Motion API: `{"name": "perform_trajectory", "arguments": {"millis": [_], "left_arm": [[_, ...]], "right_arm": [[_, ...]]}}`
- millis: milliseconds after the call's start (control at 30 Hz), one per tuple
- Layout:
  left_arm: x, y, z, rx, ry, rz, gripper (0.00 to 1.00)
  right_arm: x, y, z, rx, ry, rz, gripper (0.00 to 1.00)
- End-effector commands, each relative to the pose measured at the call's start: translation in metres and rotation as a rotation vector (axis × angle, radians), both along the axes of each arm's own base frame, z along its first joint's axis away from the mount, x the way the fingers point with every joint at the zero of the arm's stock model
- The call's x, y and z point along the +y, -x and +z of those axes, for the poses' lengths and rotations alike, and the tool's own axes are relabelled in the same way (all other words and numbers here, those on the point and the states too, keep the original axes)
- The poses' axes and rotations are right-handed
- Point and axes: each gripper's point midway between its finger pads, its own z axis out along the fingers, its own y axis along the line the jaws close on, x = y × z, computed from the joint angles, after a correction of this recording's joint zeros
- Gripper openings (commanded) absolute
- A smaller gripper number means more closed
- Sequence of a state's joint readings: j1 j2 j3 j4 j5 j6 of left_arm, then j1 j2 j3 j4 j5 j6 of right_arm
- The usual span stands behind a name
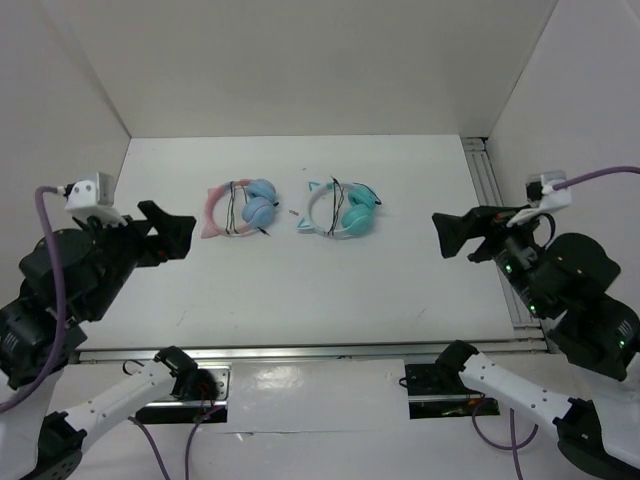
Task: Wrap the headphones
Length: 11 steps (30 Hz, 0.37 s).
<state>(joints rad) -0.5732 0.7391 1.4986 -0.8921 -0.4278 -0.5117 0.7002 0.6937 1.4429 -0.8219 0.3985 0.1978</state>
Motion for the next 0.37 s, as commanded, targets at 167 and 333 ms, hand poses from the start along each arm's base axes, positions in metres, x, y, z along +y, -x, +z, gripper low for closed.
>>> {"name": "perform_trajectory", "arguments": {"millis": [167, 333], "left_arm": [[0.046, 0.054, -0.030, 0.074, -0.007, 0.080, 1.00], [0.052, 0.056, -0.036, 0.096, -0.030, 0.103, 1.00]], "right_arm": [[-0.027, 0.019, -0.037, 0.107, 0.076, -0.060, 1.00], [-0.025, 0.013, -0.045, 0.111, 0.080, -0.069, 1.00]]}}
